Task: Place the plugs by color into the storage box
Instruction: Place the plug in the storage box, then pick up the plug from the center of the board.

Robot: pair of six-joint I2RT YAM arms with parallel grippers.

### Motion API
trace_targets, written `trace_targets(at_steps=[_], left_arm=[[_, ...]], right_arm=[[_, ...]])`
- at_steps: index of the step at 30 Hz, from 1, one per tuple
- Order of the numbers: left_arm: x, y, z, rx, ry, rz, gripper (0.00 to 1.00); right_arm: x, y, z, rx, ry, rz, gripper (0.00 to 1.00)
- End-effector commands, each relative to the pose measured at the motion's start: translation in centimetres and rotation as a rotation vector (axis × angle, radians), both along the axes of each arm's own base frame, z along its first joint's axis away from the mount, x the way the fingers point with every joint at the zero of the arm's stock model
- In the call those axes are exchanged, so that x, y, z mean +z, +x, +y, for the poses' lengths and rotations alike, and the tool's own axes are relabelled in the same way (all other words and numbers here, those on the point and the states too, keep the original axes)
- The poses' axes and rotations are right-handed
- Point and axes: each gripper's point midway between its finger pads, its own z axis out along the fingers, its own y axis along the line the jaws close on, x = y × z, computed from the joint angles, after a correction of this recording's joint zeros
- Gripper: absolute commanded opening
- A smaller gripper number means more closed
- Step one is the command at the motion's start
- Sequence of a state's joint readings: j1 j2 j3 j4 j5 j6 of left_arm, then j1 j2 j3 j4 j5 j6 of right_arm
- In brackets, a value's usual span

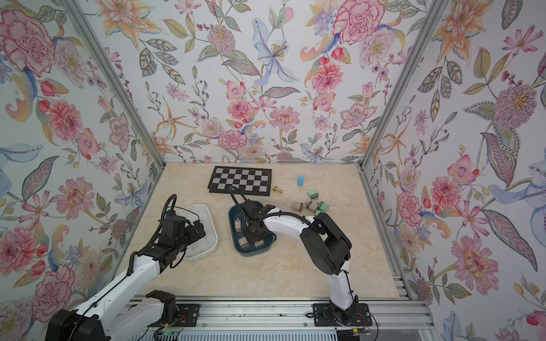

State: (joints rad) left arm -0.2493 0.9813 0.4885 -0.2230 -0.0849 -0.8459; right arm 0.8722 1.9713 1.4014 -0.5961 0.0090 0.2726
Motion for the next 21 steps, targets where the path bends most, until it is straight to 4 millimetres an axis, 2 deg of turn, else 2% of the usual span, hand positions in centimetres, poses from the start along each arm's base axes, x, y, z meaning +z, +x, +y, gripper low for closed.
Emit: trace_targets(at_steps=[1, 5, 8, 9, 11, 14, 18, 21], left_arm=[[-0.3, -0.3, 0.0, 0.006, 0.007, 0.01, 0.99], [-0.2, -0.3, 0.0, 0.004, 0.011, 0.01, 0.99], [-0.2, -0.2, 0.0, 0.005, 0.011, 0.011, 0.99], [-0.2, -0.1, 0.0, 0.004, 0.01, 0.011, 0.99], [-0.3, 0.0, -0.1, 0.001, 0.008, 0.014, 0.99], [-0.2, 0.0, -0.1, 0.0, 0.011, 0.014, 0.99], [0.0, 0.0, 0.0, 0.001, 0.021, 0.015, 0.99], [0.1, 0.1, 0.0, 0.001, 0.021, 0.016, 0.99]], right_arm=[[5.8, 1.8, -0.3, -0.035, 0.081, -0.095, 0.69], [8.9, 4.5, -3.5, -0.093, 0.097, -0.174, 0.75], [9.3, 7.2, -7.0, -0.149, 0.085, -0.189, 0.79], [8.9, 8.4, -8.7, -0.176, 0.067, -0.189, 0.8], [7.7, 10.0, -11.0, -0.199, 0.026, -0.184, 0.81], [5.8, 12.0, -13.5, -0.225, -0.012, -0.156, 0.83], [3.8, 14.7, -15.3, -0.235, -0.022, -0.129, 0.83], [2.4, 16.5, -15.8, -0.24, -0.02, -0.121, 0.83]])
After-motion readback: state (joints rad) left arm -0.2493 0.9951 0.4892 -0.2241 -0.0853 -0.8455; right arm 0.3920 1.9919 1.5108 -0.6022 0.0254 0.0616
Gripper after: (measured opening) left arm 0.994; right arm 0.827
